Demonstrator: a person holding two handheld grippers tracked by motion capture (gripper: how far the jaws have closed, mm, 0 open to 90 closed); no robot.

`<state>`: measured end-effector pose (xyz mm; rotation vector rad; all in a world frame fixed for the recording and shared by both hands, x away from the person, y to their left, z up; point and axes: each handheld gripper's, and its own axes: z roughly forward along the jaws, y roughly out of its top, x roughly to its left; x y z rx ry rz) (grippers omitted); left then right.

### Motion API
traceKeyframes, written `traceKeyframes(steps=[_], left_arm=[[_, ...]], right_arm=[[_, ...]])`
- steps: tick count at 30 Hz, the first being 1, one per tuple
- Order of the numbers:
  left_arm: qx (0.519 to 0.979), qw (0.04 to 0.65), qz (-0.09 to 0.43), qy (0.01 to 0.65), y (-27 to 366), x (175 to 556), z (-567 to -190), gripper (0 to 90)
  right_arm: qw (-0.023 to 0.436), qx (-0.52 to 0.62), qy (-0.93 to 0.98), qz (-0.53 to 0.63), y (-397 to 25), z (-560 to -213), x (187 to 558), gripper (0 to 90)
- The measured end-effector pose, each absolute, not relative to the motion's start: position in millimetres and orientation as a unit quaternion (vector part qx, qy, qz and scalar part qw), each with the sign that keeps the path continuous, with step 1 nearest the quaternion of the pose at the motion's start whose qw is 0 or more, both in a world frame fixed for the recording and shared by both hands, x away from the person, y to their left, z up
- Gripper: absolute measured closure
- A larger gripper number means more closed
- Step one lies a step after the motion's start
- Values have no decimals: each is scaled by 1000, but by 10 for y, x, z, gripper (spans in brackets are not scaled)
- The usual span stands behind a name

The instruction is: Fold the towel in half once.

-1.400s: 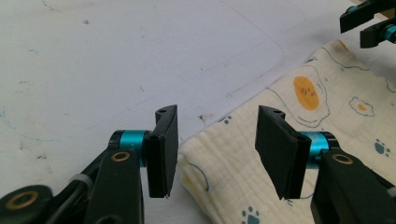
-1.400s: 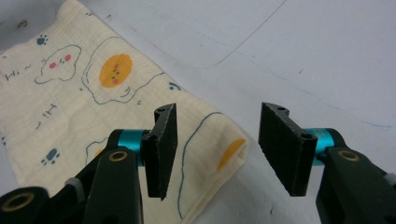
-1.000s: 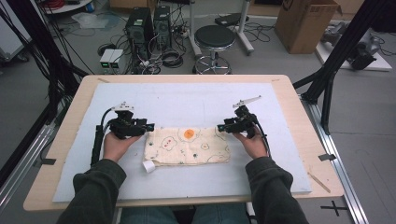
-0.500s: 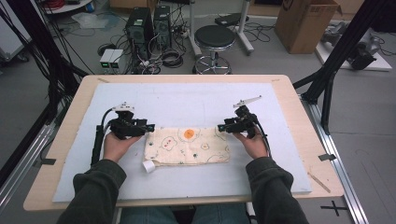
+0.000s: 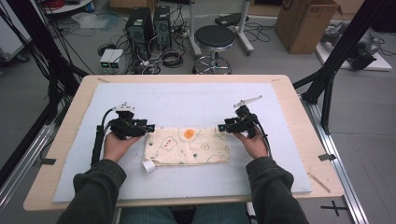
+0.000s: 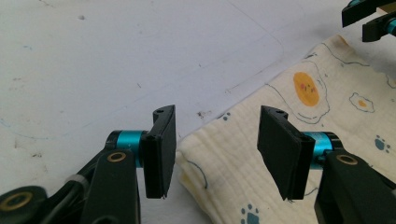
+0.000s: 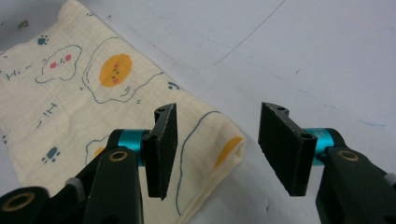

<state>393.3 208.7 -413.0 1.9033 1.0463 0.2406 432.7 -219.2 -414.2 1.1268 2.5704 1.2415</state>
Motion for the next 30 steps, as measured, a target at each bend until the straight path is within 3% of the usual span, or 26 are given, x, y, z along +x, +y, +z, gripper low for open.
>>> traceKeyframes(steps=[19, 30], left_arm=[[771, 451, 91, 441, 2038, 3994, -4254, 475], [767, 440, 86, 459, 2058, 4053, -4323, 485]], right_arm=[[38, 383, 833, 398, -2279, -4254, 4343, 485], [34, 385, 834, 395, -2264, -4272, 4392, 544]])
